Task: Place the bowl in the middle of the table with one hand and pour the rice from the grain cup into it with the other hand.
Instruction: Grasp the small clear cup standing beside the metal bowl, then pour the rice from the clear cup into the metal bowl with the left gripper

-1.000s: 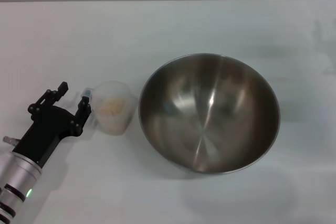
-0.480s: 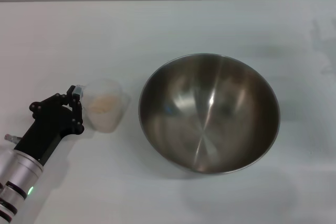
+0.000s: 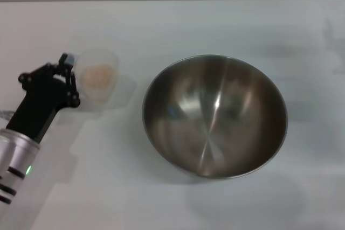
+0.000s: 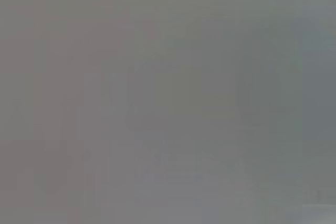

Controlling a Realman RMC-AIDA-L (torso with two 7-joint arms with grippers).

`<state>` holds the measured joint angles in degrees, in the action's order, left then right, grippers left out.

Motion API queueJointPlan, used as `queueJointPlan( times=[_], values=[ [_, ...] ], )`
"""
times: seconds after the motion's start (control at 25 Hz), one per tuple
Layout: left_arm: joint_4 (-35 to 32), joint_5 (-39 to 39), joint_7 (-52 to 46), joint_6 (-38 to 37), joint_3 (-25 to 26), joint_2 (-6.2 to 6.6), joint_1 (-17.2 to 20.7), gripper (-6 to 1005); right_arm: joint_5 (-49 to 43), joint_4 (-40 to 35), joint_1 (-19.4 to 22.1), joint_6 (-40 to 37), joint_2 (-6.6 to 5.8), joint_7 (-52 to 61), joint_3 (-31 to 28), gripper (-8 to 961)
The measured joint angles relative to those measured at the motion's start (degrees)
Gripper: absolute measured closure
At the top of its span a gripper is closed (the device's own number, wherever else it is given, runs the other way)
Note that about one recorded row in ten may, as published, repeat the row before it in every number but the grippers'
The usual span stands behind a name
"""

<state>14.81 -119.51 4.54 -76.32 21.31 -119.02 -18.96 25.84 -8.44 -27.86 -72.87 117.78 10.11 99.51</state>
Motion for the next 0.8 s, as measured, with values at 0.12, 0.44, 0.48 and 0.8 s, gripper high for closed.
queueJointPlan(
  times=[0.12, 0.44, 0.48, 0.8],
  values=[
    [0.16, -0.26, 6.37, -2.84, 0.02, 0.0, -1.52, 977, 0.01, -0.16, 0.0, 0.0, -0.06, 0.0, -0.73, 463],
    [2.51, -3.13, 36.22, -9.14, -0.72, -0.07, -5.45, 976, 0.01, -0.23, -0.1, 0.01, -0.16, 0.0, -2.43, 464],
    [2.58, -4.25, 39.66, -9.64, -0.73, -0.07, -5.94, 975, 0.01, -0.22, -0.12, 0.01, -0.17, 0.0, -2.69, 464],
    [3.04, -13.18, 59.04, -10.57, -0.75, -0.08, -7.58, 974, 0.0, -0.26, -0.17, 0.44, -0.18, 0.0, -3.55, 465]
  ],
)
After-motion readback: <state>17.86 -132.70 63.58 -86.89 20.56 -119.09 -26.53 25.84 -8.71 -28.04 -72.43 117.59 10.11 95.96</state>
